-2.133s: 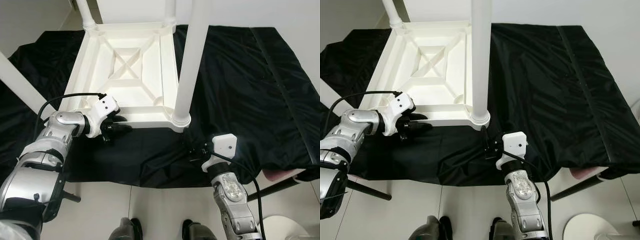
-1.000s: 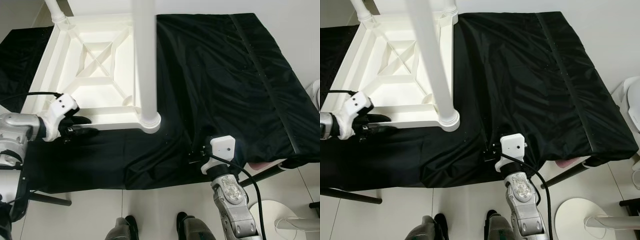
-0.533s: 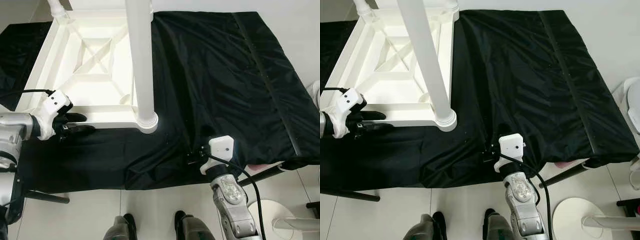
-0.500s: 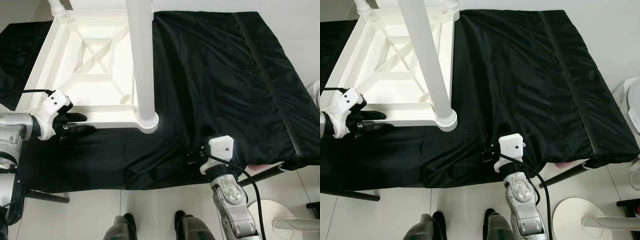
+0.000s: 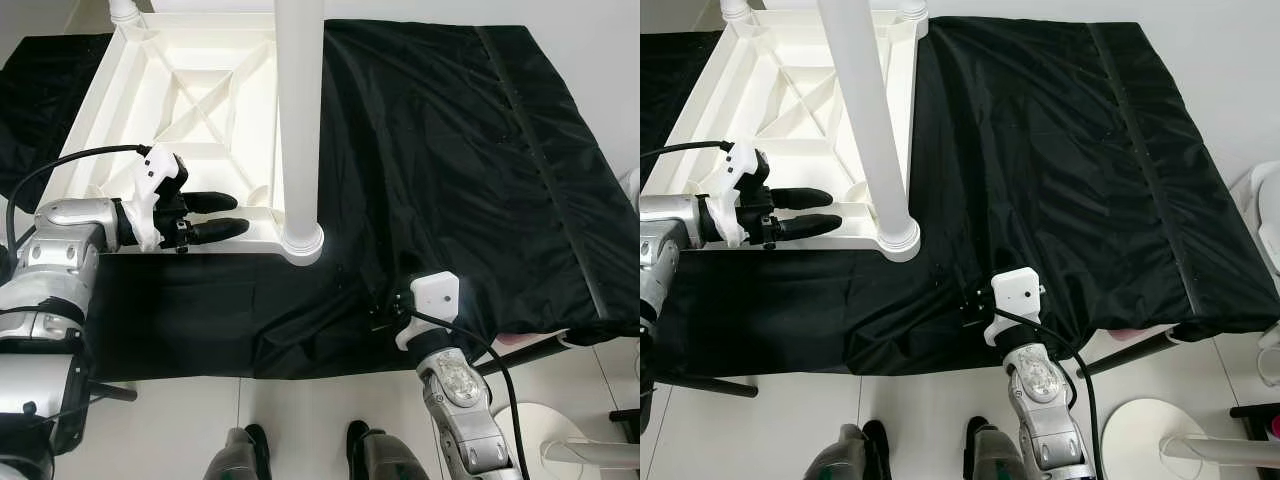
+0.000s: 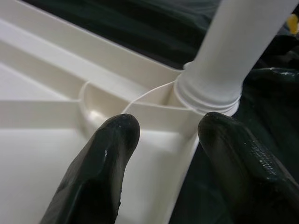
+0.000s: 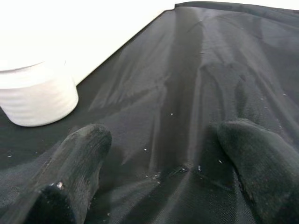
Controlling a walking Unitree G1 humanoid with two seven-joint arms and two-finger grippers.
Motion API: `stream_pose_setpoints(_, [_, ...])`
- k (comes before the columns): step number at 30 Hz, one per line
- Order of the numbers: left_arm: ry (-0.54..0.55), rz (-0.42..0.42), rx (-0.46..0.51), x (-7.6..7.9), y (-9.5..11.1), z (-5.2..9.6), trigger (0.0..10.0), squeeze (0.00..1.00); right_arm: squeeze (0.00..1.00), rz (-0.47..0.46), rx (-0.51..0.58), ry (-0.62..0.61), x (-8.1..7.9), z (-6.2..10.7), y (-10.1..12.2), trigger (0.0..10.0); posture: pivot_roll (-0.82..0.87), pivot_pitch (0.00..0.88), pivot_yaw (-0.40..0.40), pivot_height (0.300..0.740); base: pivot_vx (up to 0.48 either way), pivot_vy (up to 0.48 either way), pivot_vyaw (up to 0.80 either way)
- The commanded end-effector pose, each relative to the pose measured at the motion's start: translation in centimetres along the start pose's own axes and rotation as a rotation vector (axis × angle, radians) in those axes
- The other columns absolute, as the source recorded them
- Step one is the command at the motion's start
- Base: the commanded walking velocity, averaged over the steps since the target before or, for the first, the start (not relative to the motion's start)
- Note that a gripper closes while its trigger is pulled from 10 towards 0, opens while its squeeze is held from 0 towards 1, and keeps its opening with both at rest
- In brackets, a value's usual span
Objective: Building children table
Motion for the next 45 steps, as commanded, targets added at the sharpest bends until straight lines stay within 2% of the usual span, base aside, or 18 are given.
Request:
stream_pose_setpoints(1, [-0.037, 0.013, -0.011, 1.0, -0.8, -0.4, 10.0, 0.0, 0.0, -0.017, -0.023, 0.007, -0.3, 0.1, -0.6, 10.0, -0.11, 0.219, 0.037, 0.74, 0.0, 0.0, 0.0])
stream_pose_setpoints(4, [-0.035, 0.013, -0.035, 1.5, -1.5, -0.6, 10.0, 0.0, 0.0, -0.021, -0.019, 0.008, -0.2, 0.0, -0.3, 10.0, -0.12, 0.22, 0.039, 0.74, 0.0, 0.0, 0.0])
stream_pose_setpoints(7, [-0.038, 0.03, -0.101, 2.7, -3.1, 0.3, 10.0, 0.0, 0.0, -0.017, -0.018, -0.009, 0.4, 0.2, -0.3, 10.0, -0.12, 0.217, 0.041, 0.74, 0.0, 0.0, 0.0])
stream_pose_setpoints(13, [-0.035, 0.031, -0.114, 3.2, -3.4, 0.2, 10.0, 0.0, 0.0, -0.018, -0.015, -0.007, 0.3, -0.1, -0.3, 10.0, -0.11, 0.217, 0.035, 0.74, 0.0, 0.0, 0.0])
stream_pose_setpoints(17, [0.003, 0.03, -0.123, 2.8, -3.5, 0.2, 10.0, 0.0, 0.0, -0.017, -0.014, -0.003, 0.3, -0.2, -0.3, 10.0, -0.11, 0.218, 0.032, 0.74, 0.0, 0.0, 0.0])
stream_pose_setpoints(18, [0.054, 0.024, -0.143, 2.1, -3.8, 0.3, 10.0, 0.0, 0.0, -0.014, -0.014, -0.002, 0.3, -0.2, -0.3, 10.0, -0.11, 0.219, 0.032, 0.74, 0.0, 0.0, 0.0])
stream_pose_setpoints(22, [0.107, 0.029, -0.159, 1.6, -4.1, 0.5, 10.0, 0.0, 0.0, -0.012, -0.014, -0.001, 0.4, -0.2, -0.2, 10.0, -0.11, 0.22, 0.033, 0.74, 0.0, 0.0, 0.0])
stream_pose_setpoints(30, [0.18, 0.041, -0.204, 1.2, -5.0, 1.3, 9.8, 0.0, 0.0, -0.011, -0.011, -0.009, 0.5, -0.2, -0.2, 10.0, -0.12, 0.216, 0.038, 0.74, 0.0, 0.0, 0.0])
stream_pose_setpoints(32, [0.199, 0.037, -0.229, 1.1, -5.4, 1.6, 7.6, 0.0, 0.0, -0.012, -0.009, -0.01, 0.4, -0.3, -0.3, 10.0, -0.11, 0.215, 0.039, 0.74, 0.0, 0.0, 0.0])
stream_pose_setpoints(33, [0.201, 0.035, -0.241, 1.1, -5.5, 1.8, 7.0, 0.0, 0.0, -0.013, -0.009, -0.01, 0.4, -0.3, -0.3, 10.0, -0.11, 0.214, 0.039, 0.74, 0.0, 0.0, 0.0])
stream_pose_setpoints(34, [0.201, 0.033, -0.248, 1.1, -5.6, 1.9, 7.0, 0.0, 0.0, -0.013, -0.008, -0.01, 0.4, -0.3, -0.2, 10.0, -0.11, 0.215, 0.04, 0.74, 0.0, 0.0, 0.0])
stream_pose_setpoints(35, [0.2, 0.033, -0.253, 1.1, -5.7, 2.1, 6.4, 0.0, 0.0, -0.012, -0.008, -0.009, 0.4, -0.3, -0.3, 10.0, -0.11, 0.214, 0.041, 0.74, 0.0, 0.0, 0.0])
stream_pose_setpoints(36, [0.2, 0.032, -0.257, 1.1, -5.8, 2.2, 5.2, 0.0, 0.0, -0.012, -0.008, -0.009, 0.4, -0.3, -0.3, 10.0, -0.11, 0.214, 0.041, 0.74, 0.0, 0.0, 0.0])
stream_pose_setpoints(39, [0.202, 0.036, -0.26, 1.1, -5.9, 2.3, 5.2, 0.0, 0.0, -0.012, -0.008, -0.009, 0.4, -0.3, -0.3, 10.0, -0.11, 0.214, 0.041, 0.74, 0.0, 0.0, 0.0])
stream_pose_setpoints(40, [0.205, 0.036, -0.27, 1.2, -6.0, 2.6, 4.1, 0.0, 0.0, -0.012, -0.008, -0.008, 0.4, -0.3, -0.3, 10.0, -0.11, 0.213, 0.039, 0.74, 0.0, 0.0, 0.0])
stream_pose_setpoints(44, [0.221, 0.039, -0.297, 1.2, -6.5, 3.2, 3.7, 0.0, 0.0, -0.012, -0.008, -0.008, 0.4, -0.3, -0.3, 10.0, -0.11, 0.211, 0.038, 0.74, 0.0, 0.0, 0.0])
stream_pose_setpoints(45, [0.235, 0.044, -0.31, 1.1, -6.8, 3.6, 2.7, 0.0, 0.0, -0.012, -0.008, -0.008, 0.4, -0.4, -0.3, 10.0, -0.11, 0.21, 0.037, 0.74, 0.0, 0.0, 0.0])
Point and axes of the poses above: a point about 5 cm out from each wrist's last joint towards the gripper, its own z axis pointing back from the gripper into the wrist, its own y axis along the axis of the wrist's last joint, x = y × z, the point moved 3 cm from there along -z, pointing out of the wrist towards the gripper, and after that the axes turned 15 degrees about -z, right-handed, at the moved point
